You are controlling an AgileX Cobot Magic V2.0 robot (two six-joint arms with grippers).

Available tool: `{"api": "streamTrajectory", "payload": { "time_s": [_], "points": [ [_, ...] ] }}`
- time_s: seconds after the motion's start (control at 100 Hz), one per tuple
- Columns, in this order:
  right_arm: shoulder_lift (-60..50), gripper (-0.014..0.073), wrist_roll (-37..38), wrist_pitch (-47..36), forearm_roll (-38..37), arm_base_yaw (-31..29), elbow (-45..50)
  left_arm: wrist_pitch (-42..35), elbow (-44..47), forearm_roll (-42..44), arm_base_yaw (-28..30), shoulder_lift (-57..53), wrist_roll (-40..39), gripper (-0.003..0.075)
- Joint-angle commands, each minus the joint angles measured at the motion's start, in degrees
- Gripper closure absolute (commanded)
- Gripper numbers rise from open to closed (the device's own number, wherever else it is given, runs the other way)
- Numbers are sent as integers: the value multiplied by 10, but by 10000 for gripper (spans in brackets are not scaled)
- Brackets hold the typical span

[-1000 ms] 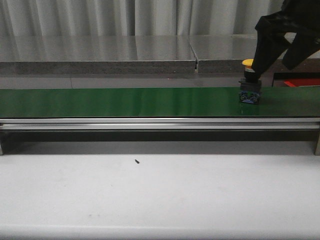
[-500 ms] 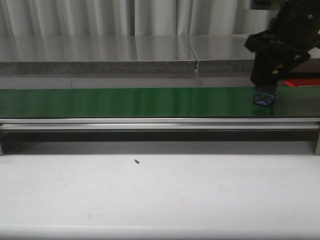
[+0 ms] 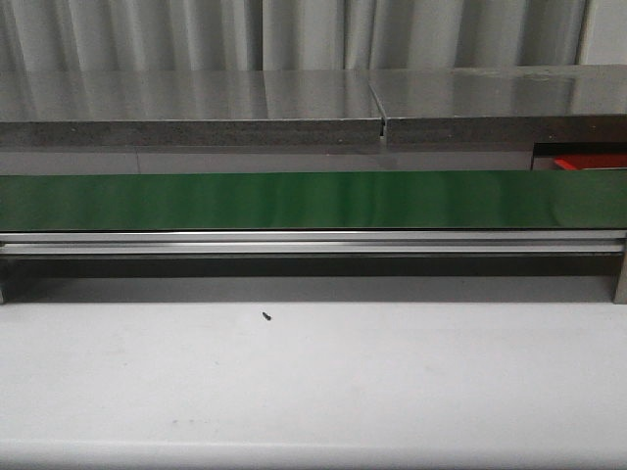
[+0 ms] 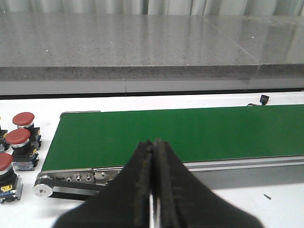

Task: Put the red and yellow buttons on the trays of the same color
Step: 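Place the yellow button into the yellow tray, withdraw the right gripper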

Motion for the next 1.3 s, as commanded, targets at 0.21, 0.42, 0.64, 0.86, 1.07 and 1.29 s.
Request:
{"api": "streamTrajectory", "payload": {
  "time_s": [0.21,0.42,0.64,0.86,1.07,1.29],
  "points": [
    [-29,473,12,-77,-1,-127,71,-49,-15,-5,-3,2,-3,739],
    [-26,473,12,-203,17,-141,158,-49,-15,-5,-3,2,-3,739],
    [17,473,12,-219,23,-141,164,-49,-15,-5,-3,2,-3,739],
    [46,461,12,-220,31,-141,164,-49,-15,-5,-3,2,-3,739],
    [43,155,12,-219,32,-141,163,-49,-15,-5,-3,2,-3,739],
    [0,-41,12,-234,34,-141,163,-49,-15,-5,-3,2,-3,739]
  ]
}}
